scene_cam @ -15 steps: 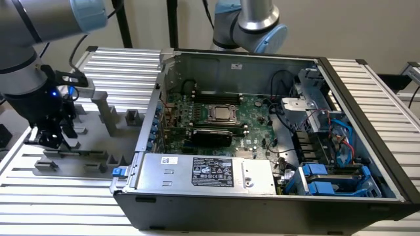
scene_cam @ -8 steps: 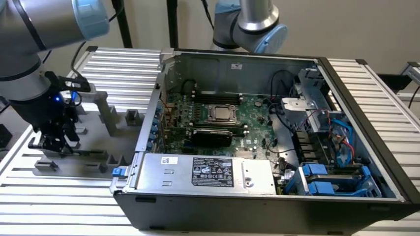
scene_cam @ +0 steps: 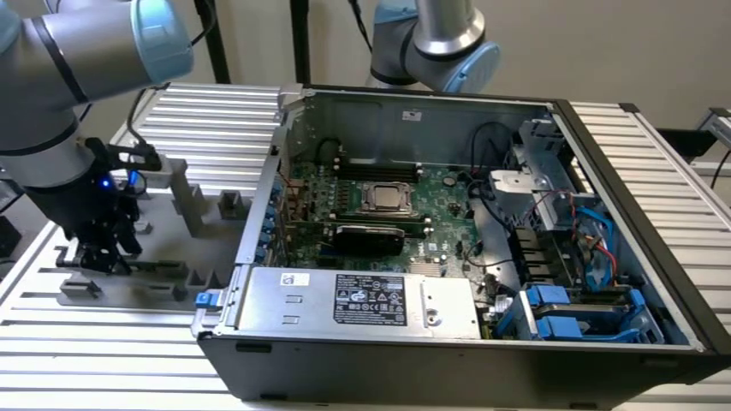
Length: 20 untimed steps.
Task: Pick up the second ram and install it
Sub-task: 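Pick up the second ram and move it above second insertion slot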
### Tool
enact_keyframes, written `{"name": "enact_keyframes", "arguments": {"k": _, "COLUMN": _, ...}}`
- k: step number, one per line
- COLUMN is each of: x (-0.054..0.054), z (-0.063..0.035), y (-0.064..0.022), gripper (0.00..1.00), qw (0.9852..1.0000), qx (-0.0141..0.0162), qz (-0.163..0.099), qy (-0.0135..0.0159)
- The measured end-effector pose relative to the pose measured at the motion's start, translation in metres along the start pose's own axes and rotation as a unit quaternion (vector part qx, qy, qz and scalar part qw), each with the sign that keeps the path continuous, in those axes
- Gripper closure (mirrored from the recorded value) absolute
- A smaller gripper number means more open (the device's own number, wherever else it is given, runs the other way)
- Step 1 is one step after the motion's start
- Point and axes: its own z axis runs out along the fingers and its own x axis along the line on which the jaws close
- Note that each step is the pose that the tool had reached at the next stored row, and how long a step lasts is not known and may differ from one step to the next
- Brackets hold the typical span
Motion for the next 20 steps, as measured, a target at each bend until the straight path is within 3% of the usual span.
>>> {"name": "enact_keyframes", "arguments": {"k": 13, "x": 0.004, "z": 0.0041, "y": -0.0105, "gripper": 0.58, "qw": 1.0000, "qx": -0.0013, "qz": 0.000, "qy": -0.0003}}
{"name": "enact_keyframes", "arguments": {"k": 18, "x": 0.005, "z": 0.0047, "y": -0.0124, "gripper": 0.58, "qw": 1.0000, "qx": -0.0020, "qz": 0.000, "qy": -0.0015}}
{"name": "enact_keyframes", "arguments": {"k": 20, "x": 0.005, "z": 0.0047, "y": -0.0125, "gripper": 0.58, "qw": 1.0000, "qx": -0.0023, "qz": 0.000, "qy": -0.0036}}
